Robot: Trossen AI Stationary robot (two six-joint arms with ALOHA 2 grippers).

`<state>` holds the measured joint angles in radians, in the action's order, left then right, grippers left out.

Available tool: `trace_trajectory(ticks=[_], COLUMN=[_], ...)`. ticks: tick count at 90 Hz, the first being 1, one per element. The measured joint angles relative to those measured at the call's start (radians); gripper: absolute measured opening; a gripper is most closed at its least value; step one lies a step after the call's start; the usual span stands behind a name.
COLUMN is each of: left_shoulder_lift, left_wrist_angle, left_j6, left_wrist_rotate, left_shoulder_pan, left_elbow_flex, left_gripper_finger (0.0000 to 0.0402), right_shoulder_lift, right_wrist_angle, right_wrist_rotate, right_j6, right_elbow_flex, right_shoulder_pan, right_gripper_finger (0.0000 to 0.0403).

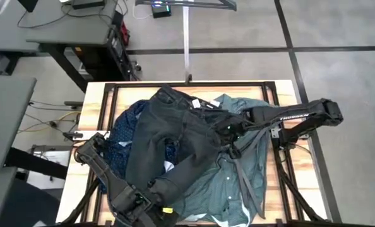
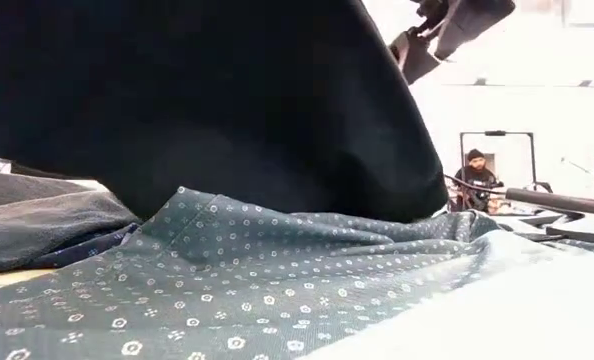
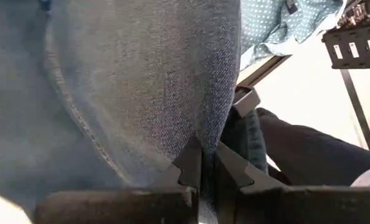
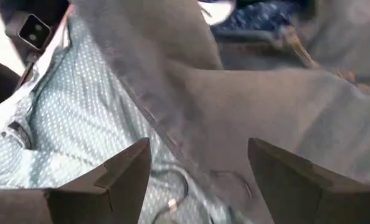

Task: Hang clothes
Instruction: Hang the black pants on the rack

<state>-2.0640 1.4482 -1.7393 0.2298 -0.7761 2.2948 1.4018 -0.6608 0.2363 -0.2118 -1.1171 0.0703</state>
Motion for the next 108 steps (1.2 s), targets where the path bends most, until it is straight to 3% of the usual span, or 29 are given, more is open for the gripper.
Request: trace_trajectory(ticks=[19,40,53,70,91,100,108], left_shoulder_lift=[0.02,0.019,0.019,0.019,0.019,0.019,0.019], left_wrist_angle=[0.038,0.052,0.066,0.056,0.058,0.057,0.059], left_j6=[-0.006,-0.008,-0.034,-0.041,-0.042,-0.056,-0.07], left_wrist_rotate=[0.02,0.024,0.026,0.027,0.029,0.035,0.043], left_shoulder_pan=[-0.01,-0.017,-0.034,-0.046,-0.062,-0.071,-0.081], left_elbow_flex=[0.0,0.0,0.0,0.0,0.0,0.0,0.0], left_gripper_finger=[0.0,0.0,0.0,0.0,0.0,0.0,0.0], right_shoulder_lift=[0.076,0.144,0.19,0.241,0.311,0.32,0.302], right_wrist_angle=[0.064,0.107,0.125,0.154,0.31,0.304,0.28], right_wrist_rotate=[-0.082,-0.12,-0.215,-0.492,-0.564,-0.58,-0.579], right_j6=[-0.024,0.059,0.068,0.132,0.135,0.135,0.121], right_elbow_flex=[0.003,0.003,0.017,0.067,0.106,0.106,0.106], right_shoulder_pan=[0.061,0.132,0.173,0.205,0.168,0.145,0.137], right_gripper_finger=[0.0255,0.0255,0.0255,0.0255,0.0253,0.0226,0.0158])
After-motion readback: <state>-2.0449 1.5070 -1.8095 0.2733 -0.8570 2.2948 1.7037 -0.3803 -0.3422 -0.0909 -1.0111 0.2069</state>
